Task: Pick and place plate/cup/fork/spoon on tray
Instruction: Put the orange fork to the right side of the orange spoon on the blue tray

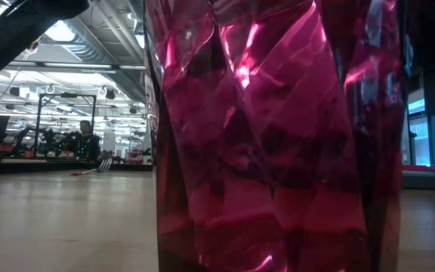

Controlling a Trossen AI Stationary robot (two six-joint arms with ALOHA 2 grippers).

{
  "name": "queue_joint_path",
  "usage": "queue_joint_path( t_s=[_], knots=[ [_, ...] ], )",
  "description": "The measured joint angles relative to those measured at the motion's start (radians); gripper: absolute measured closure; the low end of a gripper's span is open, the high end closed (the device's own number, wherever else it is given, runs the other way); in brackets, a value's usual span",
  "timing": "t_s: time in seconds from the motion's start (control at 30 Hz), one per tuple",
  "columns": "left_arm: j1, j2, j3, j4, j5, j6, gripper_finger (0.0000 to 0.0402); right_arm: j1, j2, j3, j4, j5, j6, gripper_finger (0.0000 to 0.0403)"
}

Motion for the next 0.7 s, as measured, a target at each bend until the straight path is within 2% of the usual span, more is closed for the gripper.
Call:
queue_joint_path(
  t_s=[0.07, 0.2, 0.37, 0.53, 0.7],
  knots=[
    [0.019, -0.006, -0.001, 0.0, 0.024, 0.039, 0.0366, 0.0, 0.01, 0.0, -0.017, 0.05, 0.032, 0.0395],
    [0.068, -0.024, 0.0, -0.002, 0.042, 0.07, 0.0363, 0.0, 0.037, 0.015, -0.047, 0.052, 0.1, 0.0395],
    [0.135, -0.037, 0.0, -0.002, 0.043, 0.071, 0.0363, 0.0, 0.106, 0.112, -0.175, 0.059, 0.18, 0.0395],
    [0.189, -0.048, -0.001, -0.001, 0.048, 0.098, 0.0363, 0.0, 0.186, 0.198, -0.191, 0.07, 0.175, 0.0395],
    [0.239, -0.15, -0.115, 0.001, 0.09, 0.125, 0.0363, 0.0, 0.252, 0.242, -0.198, 0.072, 0.178, 0.0395]
  ],
)
